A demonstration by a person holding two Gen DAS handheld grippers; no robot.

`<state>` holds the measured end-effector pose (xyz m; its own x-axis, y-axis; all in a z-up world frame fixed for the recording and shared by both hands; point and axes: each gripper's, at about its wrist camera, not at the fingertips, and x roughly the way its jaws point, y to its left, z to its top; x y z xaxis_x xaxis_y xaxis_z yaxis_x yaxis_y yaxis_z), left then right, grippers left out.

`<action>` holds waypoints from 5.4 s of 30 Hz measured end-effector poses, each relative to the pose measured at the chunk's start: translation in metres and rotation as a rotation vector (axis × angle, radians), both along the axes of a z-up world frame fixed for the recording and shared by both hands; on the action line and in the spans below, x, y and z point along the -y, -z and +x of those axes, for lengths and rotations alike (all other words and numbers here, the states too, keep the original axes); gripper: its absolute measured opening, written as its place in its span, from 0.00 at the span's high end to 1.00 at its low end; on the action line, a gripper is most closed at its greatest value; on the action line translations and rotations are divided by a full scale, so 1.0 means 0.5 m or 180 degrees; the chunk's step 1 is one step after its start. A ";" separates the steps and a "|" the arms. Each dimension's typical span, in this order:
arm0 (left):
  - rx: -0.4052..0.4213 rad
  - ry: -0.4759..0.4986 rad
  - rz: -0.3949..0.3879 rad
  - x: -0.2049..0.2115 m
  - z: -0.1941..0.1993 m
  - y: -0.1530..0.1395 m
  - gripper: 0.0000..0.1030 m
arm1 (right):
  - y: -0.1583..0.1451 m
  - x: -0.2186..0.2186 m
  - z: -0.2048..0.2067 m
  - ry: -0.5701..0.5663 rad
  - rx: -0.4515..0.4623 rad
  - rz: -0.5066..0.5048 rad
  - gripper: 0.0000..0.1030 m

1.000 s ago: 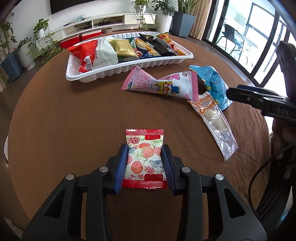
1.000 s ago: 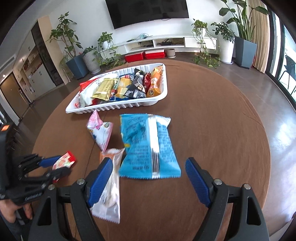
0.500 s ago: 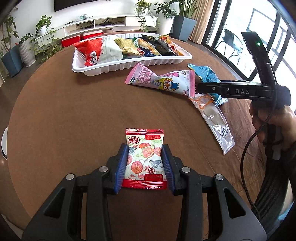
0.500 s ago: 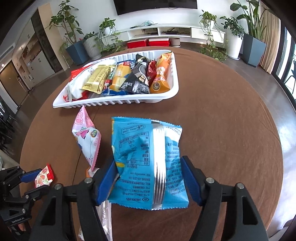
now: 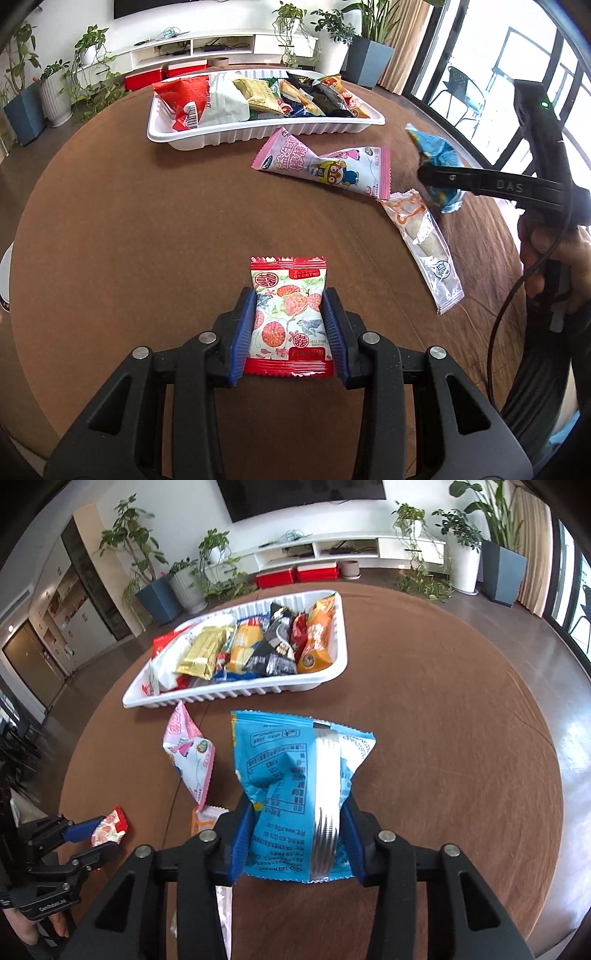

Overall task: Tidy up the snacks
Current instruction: 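Carry the strawberry-print packet and blue bag over the tray with both grippers, then open both grippers to drop the packets into the tray, then grasp the pink cartoon packet with the left gripper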

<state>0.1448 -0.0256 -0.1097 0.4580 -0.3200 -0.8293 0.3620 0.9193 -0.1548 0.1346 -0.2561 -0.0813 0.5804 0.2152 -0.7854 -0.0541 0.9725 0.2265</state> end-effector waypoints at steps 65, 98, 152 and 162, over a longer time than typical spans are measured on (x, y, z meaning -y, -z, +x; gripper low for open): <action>0.0590 -0.0157 -0.0303 -0.037 0.265 -0.236 0.71 | -0.194 0.024 0.103 0.0024 0.0519 0.0160 0.56; 0.0285 -0.0177 0.0042 0.065 0.563 -0.040 0.70 | -0.029 -0.119 0.425 -0.0317 -0.0121 -0.0185 0.55; 0.0295 -0.0508 -0.0251 0.052 0.244 -0.120 0.00 | -0.084 -0.038 0.044 0.0019 0.0431 -0.0022 0.14; -0.0101 -0.0685 0.0103 0.159 0.258 -0.036 0.01 | -0.020 0.017 -0.062 0.0284 0.0213 0.0411 0.14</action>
